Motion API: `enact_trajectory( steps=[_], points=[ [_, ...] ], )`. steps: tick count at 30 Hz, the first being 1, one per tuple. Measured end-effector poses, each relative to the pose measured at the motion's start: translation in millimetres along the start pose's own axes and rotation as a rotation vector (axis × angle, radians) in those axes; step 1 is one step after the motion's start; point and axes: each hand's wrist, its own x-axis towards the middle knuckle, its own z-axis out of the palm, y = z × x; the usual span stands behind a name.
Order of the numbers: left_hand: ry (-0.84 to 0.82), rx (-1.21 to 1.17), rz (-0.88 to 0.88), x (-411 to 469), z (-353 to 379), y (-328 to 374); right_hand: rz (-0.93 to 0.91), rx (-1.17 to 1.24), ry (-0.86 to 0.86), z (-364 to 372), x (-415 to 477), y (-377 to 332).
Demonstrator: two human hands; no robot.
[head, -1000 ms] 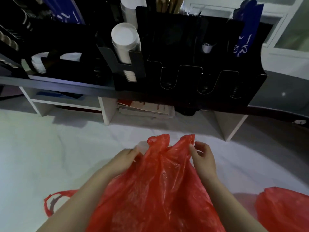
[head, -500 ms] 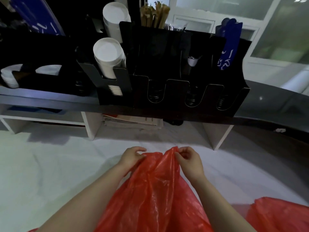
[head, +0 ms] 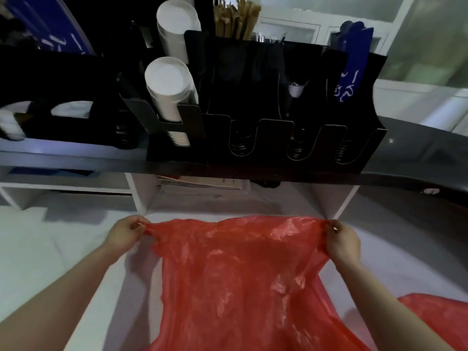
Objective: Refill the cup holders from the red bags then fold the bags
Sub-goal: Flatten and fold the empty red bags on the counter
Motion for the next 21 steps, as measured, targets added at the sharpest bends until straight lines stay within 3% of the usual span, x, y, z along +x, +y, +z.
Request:
enact_trajectory(
  steps=[3,6,9,12,16,18,21],
  points=[
    [-0.032,0.133,0.051,3.5,-14.8,-6.3,-0.066,-0.11,-0.031,2.2,3.6,-2.5],
    [0.017,0.427,0.14,6.7,-33.6,-7.9,-0.08,-0.202,-0.088,1.3,6.5,-3.1],
    [0.061,0.425,0.107,8.1,-49.3,-12.3,-0.05,-0.225,-0.12,-2.5,10.2,-4.2],
    [0.021,-0.069,-0.116,1.5,-48.5,-14.6,0.013,-0.004,-0.071,-2.2,6.6,-8.2],
    [-0.06,-0.984,-0.559,-8.2,-53.3,-8.8,0.258,0.42,-0.256,-2.6,-12.2,-9.7],
    [-0.057,-1.248,-0.604,-14.9,-57.5,-4.3,0.362,0.48,-0.361,-5.3,-18.3,-6.3],
    [-0.014,-1.398,-0.48,-23.9,-60.4,-2.6,0.386,0.459,-0.455,-4.8,-26.8,-3.8]
  ],
)
